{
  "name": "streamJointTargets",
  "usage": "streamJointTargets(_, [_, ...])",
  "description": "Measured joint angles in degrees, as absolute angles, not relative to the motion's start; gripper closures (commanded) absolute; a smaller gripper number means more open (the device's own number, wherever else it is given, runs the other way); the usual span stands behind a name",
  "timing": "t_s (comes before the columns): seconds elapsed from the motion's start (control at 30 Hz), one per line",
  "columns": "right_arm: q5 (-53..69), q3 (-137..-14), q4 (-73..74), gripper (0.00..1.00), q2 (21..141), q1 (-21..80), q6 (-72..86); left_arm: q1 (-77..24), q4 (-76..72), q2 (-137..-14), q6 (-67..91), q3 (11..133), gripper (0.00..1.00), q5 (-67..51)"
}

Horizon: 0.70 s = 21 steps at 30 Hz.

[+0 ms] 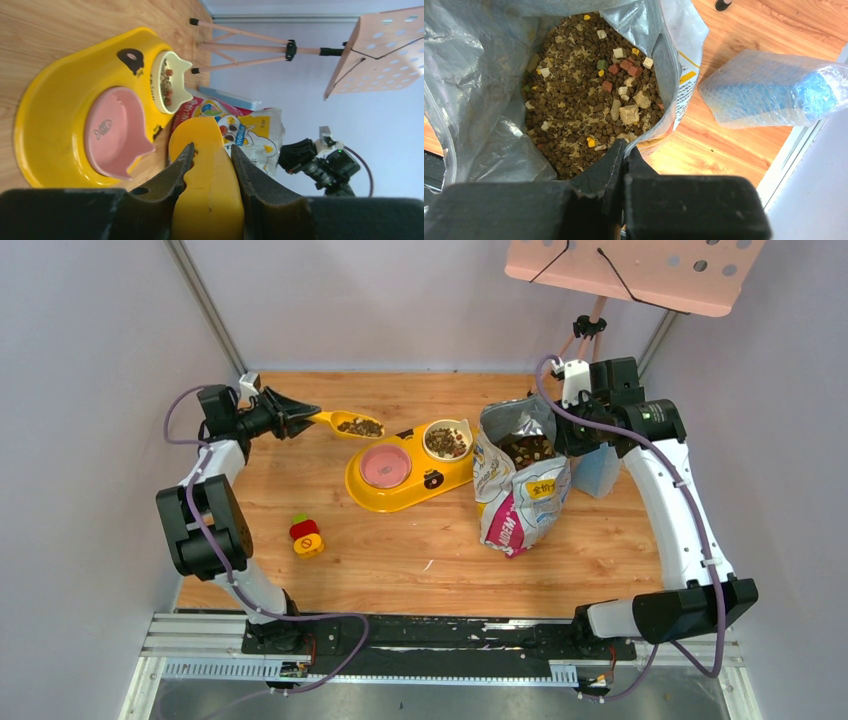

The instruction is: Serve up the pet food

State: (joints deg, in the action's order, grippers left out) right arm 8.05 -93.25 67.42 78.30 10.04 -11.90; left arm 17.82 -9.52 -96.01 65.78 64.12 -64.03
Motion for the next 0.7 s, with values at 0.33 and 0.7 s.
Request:
streamJointTargets(0.33, [8.0,-92.8,67.4,1.00,77.5,10.0,-11.9,17.3,6.2,-100.9,48.6,70.3,1.00,-60.6])
streamJointTargets(0.7, [8.0,-92.4,67.2,1.00,77.1,10.0,-11.9,10.8,20.9,-103.7,30.7,78.4,1.00,-49.9])
